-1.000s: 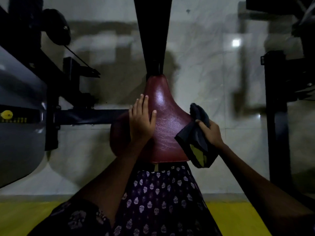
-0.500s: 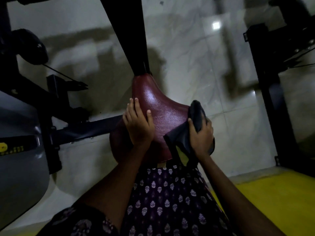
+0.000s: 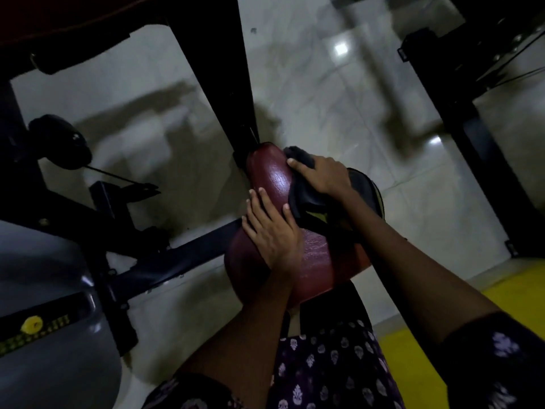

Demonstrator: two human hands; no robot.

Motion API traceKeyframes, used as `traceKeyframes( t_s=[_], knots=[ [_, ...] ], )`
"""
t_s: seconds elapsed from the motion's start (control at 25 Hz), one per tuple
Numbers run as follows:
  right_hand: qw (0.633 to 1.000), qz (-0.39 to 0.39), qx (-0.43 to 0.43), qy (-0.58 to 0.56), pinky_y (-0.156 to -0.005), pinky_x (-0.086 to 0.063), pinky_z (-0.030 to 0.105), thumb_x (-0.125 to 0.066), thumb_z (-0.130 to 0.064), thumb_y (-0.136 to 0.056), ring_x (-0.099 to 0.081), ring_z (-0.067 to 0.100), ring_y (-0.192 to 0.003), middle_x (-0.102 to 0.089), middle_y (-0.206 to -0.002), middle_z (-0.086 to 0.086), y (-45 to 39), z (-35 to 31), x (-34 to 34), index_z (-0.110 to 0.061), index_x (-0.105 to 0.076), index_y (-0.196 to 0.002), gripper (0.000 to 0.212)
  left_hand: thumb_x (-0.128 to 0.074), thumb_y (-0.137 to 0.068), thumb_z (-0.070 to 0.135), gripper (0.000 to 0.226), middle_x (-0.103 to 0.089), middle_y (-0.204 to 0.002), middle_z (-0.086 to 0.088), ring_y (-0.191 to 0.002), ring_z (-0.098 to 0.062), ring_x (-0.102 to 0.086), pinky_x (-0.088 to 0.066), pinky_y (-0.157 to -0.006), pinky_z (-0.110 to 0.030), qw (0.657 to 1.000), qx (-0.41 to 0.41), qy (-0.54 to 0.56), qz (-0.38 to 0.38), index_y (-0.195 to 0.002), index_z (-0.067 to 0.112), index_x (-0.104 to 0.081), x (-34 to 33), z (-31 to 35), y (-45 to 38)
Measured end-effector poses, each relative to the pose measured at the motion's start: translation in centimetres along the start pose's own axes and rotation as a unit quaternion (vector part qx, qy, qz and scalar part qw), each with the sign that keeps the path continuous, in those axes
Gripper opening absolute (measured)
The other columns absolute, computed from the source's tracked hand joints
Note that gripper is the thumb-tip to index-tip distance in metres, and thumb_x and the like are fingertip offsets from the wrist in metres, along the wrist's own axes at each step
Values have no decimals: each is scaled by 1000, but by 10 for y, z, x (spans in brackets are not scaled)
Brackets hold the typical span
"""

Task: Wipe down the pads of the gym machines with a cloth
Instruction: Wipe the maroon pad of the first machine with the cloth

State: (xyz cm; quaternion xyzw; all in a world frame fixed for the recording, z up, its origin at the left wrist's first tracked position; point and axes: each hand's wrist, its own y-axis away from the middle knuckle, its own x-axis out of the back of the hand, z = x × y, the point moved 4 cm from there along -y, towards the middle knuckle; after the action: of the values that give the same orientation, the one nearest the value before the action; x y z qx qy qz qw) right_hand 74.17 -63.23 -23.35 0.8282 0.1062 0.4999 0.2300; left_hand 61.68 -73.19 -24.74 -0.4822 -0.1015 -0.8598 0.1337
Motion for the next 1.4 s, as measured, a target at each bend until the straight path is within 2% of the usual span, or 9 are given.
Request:
traceKeyframes(
  t_s=[0.2,0.56,0.68,0.8,0.92,1.08,1.2,1.28,1.4],
  knots=[
    [991,25,123,-35,-85,-42,43,-43,-62,-88,-59,33,-103,-67,-109,10,28,34,12,-22,-57,-124,55,-34,-96,35,54,-42,-143,-16,-129,-33,-42,-33,-105,-52,1000,-20,12,9,-140,5,-38,0,-1,-3],
    [994,41,90,41,-87,-38,45,-26,-75,-79,-57,30,-104,-66,-109,5,24,39,4,-34,-49,-133,71,-37,-96,35,53,-46,-140,-18,-126,-33,-46,-36,-100,-50,999,-20,18,29,-137,3,-42,0,-2,-4],
    [994,88,-7,-62,-86,-43,42,-38,-70,-80,-58,28,-104,-66,-112,4,47,87,7,-31,-56,-126,63,-37,-95,35,53,-47,-139,-19,-124,-33,-48,-37,-99,-49,999,-24,25,31,-136,1,-44,1,-1,-5],
    [909,107,-175,-362,-84,-46,30,-61,-51,-83,-60,19,-104,-66,-115,0,62,122,0,-28,-60,-122,46,-38,-94,34,54,-46,-140,-20,-125,-35,-47,-35,-100,-48,999,-18,18,30,-136,0,-43,-2,0,-6],
    [887,182,-202,-374,-90,-47,38,-59,-51,-84,-58,24,-108,-63,-118,4,91,126,-15,-22,-58,-122,48,-39,-92,33,56,-45,-140,-21,-124,-36,-47,-35,-100,-49,999,-22,6,27,-137,-1,-42,-1,0,-6],
    [899,331,-222,-183,-95,-42,43,-50,-58,-80,-51,31,-115,-56,-127,10,140,104,-44,-19,-53,-132,65,-37,-92,33,56,-47,-138,-21,-122,-37,-49,-37,-99,-49,999,-22,-5,32,-136,-1,-43,-2,4,-7],
    [907,253,-196,-276,-89,-43,34,-61,-47,-81,-53,25,-111,-58,-123,5,117,123,-37,-21,-54,-131,57,-36,-93,33,55,-47,-138,-20,-122,-37,-49,-36,-99,-48,998,-34,-26,46,-136,-1,-44,-4,2,-5],
    [850,179,-218,-444,-85,-46,29,-65,-39,-82,-60,20,-105,-64,-113,0,99,144,-29,-20,-60,-122,44,-36,-93,33,55,-46,-139,-20,-122,-37,-49,-37,-100,-49,998,-28,-17,57,-136,-1,-43,-4,3,-7],
    [824,239,-251,-447,-90,-46,33,-65,-39,-83,-57,23,-111,-62,-114,0,117,137,-37,-19,-57,-124,46,-33,-95,34,55,-45,-140,-19,-124,-36,-48,-36,-100,-50,998,-37,-21,53,-138,1,-41,-2,3,-4]
  ],
)
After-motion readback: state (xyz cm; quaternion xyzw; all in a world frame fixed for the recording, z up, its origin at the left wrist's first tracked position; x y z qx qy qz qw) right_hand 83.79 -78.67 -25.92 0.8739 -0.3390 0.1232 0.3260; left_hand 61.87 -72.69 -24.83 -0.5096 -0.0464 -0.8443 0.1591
